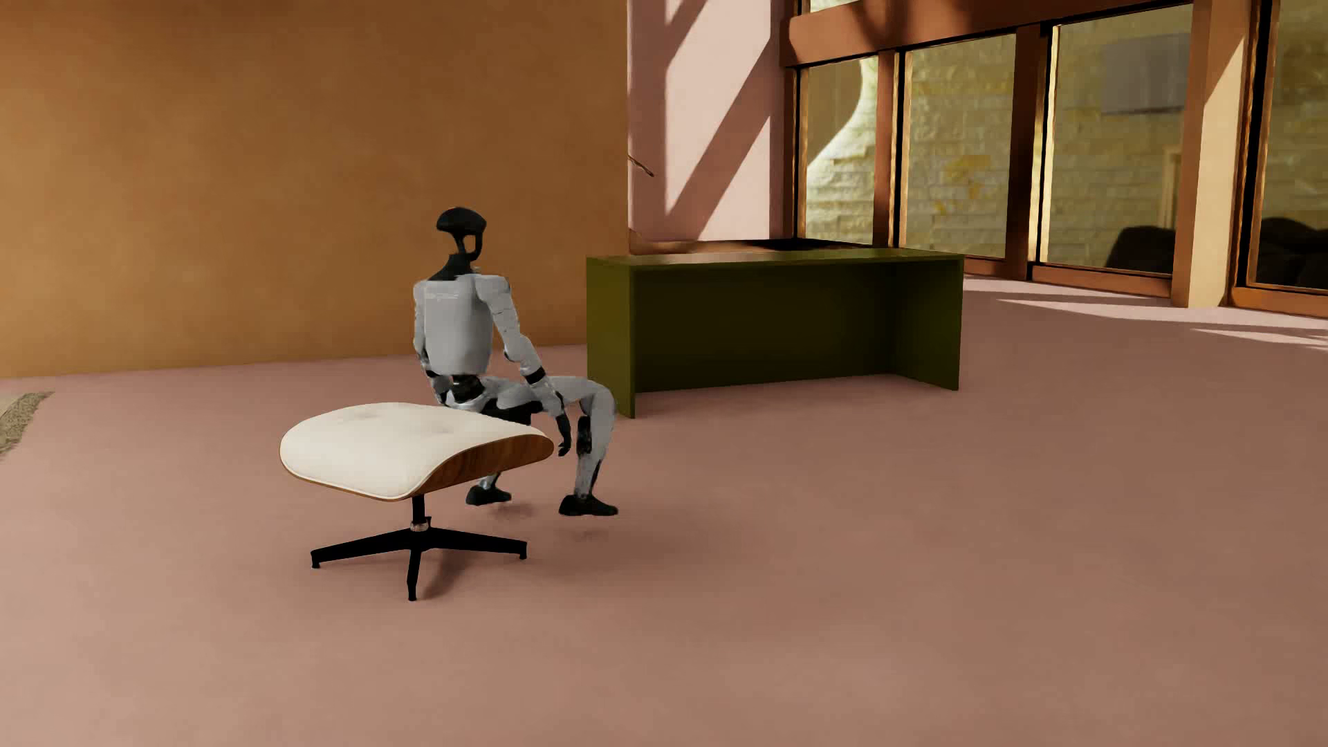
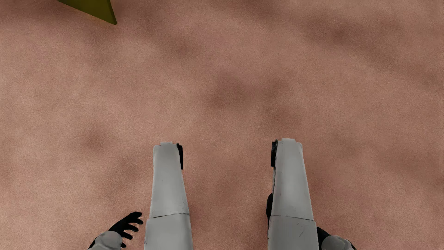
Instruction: Rise from the light yellow chair
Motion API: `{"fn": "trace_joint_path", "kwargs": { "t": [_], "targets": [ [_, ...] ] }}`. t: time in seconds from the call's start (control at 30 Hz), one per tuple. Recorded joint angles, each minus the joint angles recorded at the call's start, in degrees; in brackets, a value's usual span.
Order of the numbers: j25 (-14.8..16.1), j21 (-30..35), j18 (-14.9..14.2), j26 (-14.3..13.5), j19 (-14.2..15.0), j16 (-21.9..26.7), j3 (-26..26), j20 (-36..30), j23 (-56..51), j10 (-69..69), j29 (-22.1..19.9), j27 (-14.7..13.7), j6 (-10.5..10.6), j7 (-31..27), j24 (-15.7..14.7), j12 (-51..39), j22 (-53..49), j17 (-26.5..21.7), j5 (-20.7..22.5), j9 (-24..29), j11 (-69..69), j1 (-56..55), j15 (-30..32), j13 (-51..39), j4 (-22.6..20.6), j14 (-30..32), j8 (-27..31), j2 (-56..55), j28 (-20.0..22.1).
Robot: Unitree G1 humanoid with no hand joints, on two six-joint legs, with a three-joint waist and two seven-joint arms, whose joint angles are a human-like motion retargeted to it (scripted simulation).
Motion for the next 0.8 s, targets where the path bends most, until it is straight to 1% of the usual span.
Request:
{"fn": "trace_joint_path", "kwargs": {
  "t": [0.03, 0.07, 0.1, 0.13, 0.17, 0.2, 0.23, 0.27, 0.3, 0.33, 0.37, 0.4, 0.43, 0.5, 0.53, 0.57, 0.6, 0.63, 0.67, 0.7, 0.73, 0.77, 0.8],
  "targets": [
    [-3.87, 0.61, 0.08, -0.78, 0.02, -0.09, 0.02, 0.11, 1.34, -0.03, 3.57, -0.92, -0.06, 0.06, 3.43, 1.70, 2.86, 0.96, -0.18, -0.03, 0.05, 0.13, -0.03, 1.48, -0.06, -0.04, -0.03, 0.13, -5.11],
    [-4.66, 0.26, 0.12, -2.07, 0.04, -0.22, -0.01, 0.71, 1.84, -0.04, 4.82, -1.26, -0.06, 0.08, 6.55, 4.52, 3.26, 1.77, -0.22, -0.09, 0.05, 0.21, -0.02, 3.51, 0.04, -0.08, -0.04, 0.21, -8.36],
    [-3.06, -0.80, 0.18, -2.80, 0.13, -0.38, -0.04, 1.76, 1.81, -0.08, 3.34, -0.92, -0.12, 0.14, 7.93, 7.56, 2.68, 2.32, -0.32, 0.02, 0.00, 0.29, 0.02, 5.63, 0.15, -0.12, -0.07, 0.30, -9.09],
    [1.09, -2.11, 0.24, -2.36, 0.04, -0.77, -0.04, 2.61, 1.32, -0.07, 0.96, 0.87, -0.17, 0.30, 7.30, 10.46, 1.66, 2.45, -0.39, 0.27, -0.03, 0.44, 0.15, 7.54, 0.32, -0.16, -0.16, 0.38, -8.97],
    [3.15, -3.55, 0.20, -2.73, 0.08, -1.30, -0.10, 3.78, 0.12, -0.10, -0.41, 0.53, -0.20, 0.38, 6.08, 12.75, 0.97, 2.22, -0.58, 0.66, -0.08, 0.63, 0.26, 8.95, 0.36, -0.16, -0.21, 0.53, -8.39],
    [3.27, -4.19, 0.26, -2.99, 0.35, -1.93, -0.13, 4.63, -1.64, -0.11, -0.78, -0.32, -0.09, 0.36, 5.46, 14.73, -0.14, 1.64, -0.76, 0.99, -0.16, 0.68, 0.38, 9.72, 0.39, -0.16, -0.23, 0.63, -7.67],
    [2.53, -4.18, 0.17, -3.35, 0.65, -2.30, -0.12, 5.51, -3.50, -0.09, -0.23, -1.13, -0.03, 0.28, 4.89, 15.86, -1.17, 0.95, -0.94, 1.27, -0.21, 0.63, 0.55, 9.90, 0.50, -0.20, -0.20, 0.57, -7.75],
    [3.17, -4.30, 0.17, -3.68, 0.94, -2.48, -0.01, 6.16, -5.02, -0.09, 0.06, -1.71, 0.08, 0.21, 4.06, 16.52, -2.37, 0.24, -1.07, 1.48, -0.27, 0.56, 0.69, 10.03, 0.61, -0.15, -0.16, 0.61, -8.06],
    [5.13, -4.91, 0.09, -3.30, 1.05, -2.21, 0.08, 6.73, -7.44, -0.08, -1.24, -1.47, 0.08, 0.13, 2.56, 16.96, -4.76, -0.43, -1.22, 1.64, -0.23, 0.35, 0.77, 10.47, 0.60, -0.05, -0.15, 0.44, -7.43],
    [7.95, -5.99, -0.02, -3.13, 1.22, -1.15, 0.16, 7.38, -11.37, -0.02, -4.02, -1.38, 0.04, -0.02, 0.66, 17.53, -9.40, -1.28, -1.30, 1.84, -0.16, -0.03, 0.79, 11.20, 0.55, 0.08, -0.04, 0.19, -5.05],
    [11.08, -7.16, -0.06, -3.87, 1.28, 0.55, 0.22, 7.74, -17.14, 0.00, -7.80, -2.03, -0.01, -0.05, -0.07, 18.24, -16.16, -2.48, -1.33, 2.06, -0.11, -0.38, 0.84, 12.09, 0.47, 0.15, 0.02, -0.15, -1.35],
    [13.67, -8.36, -0.14, -4.06, 1.40, 2.35, 0.26, 7.60, -24.34, 0.02, -11.01, -2.41, -0.02, -0.19, -2.05, 18.44, -23.55, -3.77, -1.48, 2.31, 0.00, -0.82, 0.81, 12.80, 0.26, 0.32, 0.19, -0.51, 2.01],
    [15.40, -8.99, -0.20, -4.36, 1.45, 4.00, 0.24, 7.10, -32.31, 0.04, -14.50, -3.10, 0.04, -0.24, -3.49, 17.94, -31.28, -5.40, -1.59, 2.68, 0.11, -1.20, 0.88, 12.97, 0.13, 0.39, 0.29, -0.97, 6.76],
    [16.47, -9.05, -0.52, -7.42, 1.82, 7.82, 0.23, 4.68, -46.97, 0.12, -21.61, -6.62, 0.45, -0.32, -1.66, 14.30, -45.36, -9.36, -1.73, 3.61, 0.27, -2.06, 0.95, 11.08, -0.02, 0.43, 0.72, -1.96, 15.96],
    [16.36, -8.28, -0.81, -8.67, 2.00, 10.17, 0.21, 1.93, -53.10, 0.22, -24.94, -8.32, 0.65, -0.46, -0.27, 11.05, -50.69, -11.70, -1.85, 3.89, 0.45, -2.74, 0.92, 9.22, -0.12, 0.41, 0.95, -2.74, 20.20],
    [15.57, -6.60, -0.98, -9.73, 2.10, 13.08, 0.17, -1.71, -58.17, 0.25, -27.02, -9.75, 0.77, -0.48, 1.26, 6.67, -54.92, -14.58, -1.91, 4.65, 0.56, -3.35, 0.94, 6.06, -0.17, 0.37, 1.04, -3.48, 23.06],
    [13.97, -4.05, -1.35, -10.65, 2.36, 16.34, 0.08, -6.05, -62.25, 0.39, -24.90, -10.42, 0.98, -0.65, 3.05, 1.98, -58.26, -18.11, -2.11, 5.06, 0.79, -4.24, 0.85, 2.37, -0.14, 0.30, 1.19, -4.39, 22.29],
    [12.19, 0.21, -1.72, -12.05, 2.50, 19.86, 0.02, -11.64, -65.19, 0.48, -20.56, -11.45, 1.03, -0.76, 5.00, -3.96, -60.52, -21.94, -2.05, 5.74, 0.93, -5.01, 0.79, -2.75, 0.07, 0.19, 1.28, -5.30, 19.43],
    [10.60, 5.74, -2.02, -14.12, 2.71, 23.01, -0.06, -18.63, -67.25, 0.55, -15.05, -12.95, 1.17, -0.83, 6.66, -11.11, -62.01, -25.51, -2.32, 6.30, 1.15, -5.93, 0.63, -8.85, 0.01, 0.14, 1.42, -6.32, 14.37],
    [9.00, 12.36, -2.32, -16.68, 2.92, 25.01, -0.07, -25.84, -68.84, 0.64, -8.73, -14.38, 1.24, -0.95, 8.18, -18.69, -62.42, -28.29, -2.41, 7.19, 1.30, -6.88, 0.53, -15.88, 0.14, 0.05, 1.50, -7.40, 8.23],
    [8.61, 20.08, -2.63, -17.83, 3.01, 26.10, -0.04, -33.48, -69.09, 0.79, -1.46, -13.71, 1.14, -1.12, 9.41, -26.76, -62.32, -29.78, -2.25, 8.30, 1.47, -8.12, 0.48, -24.23, 0.48, 0.01, 1.52, -8.73, 1.31],
    [10.05, 26.69, -3.25, -19.04, 3.46, 26.77, -0.06, -40.53, -69.12, 0.87, -7.67, -16.17, 1.13, -1.37, 9.21, -33.62, -62.31, -31.07, -2.28, 9.53, 1.58, -9.45, -0.07, -31.50, 0.61, -0.34, 1.80, -10.11, 9.36],
    [11.22, 30.57, -3.39, -18.22, 3.58, 28.07, -0.06, -44.84, -70.66, 1.00, -8.69, -15.57, 1.03, -1.68, 8.08, -38.49, -63.81, -32.52, -2.13, 10.93, 1.83, -10.95, -0.17, -36.83, 0.52, -0.41, 1.97, -11.78, 11.66]
  ]
}}
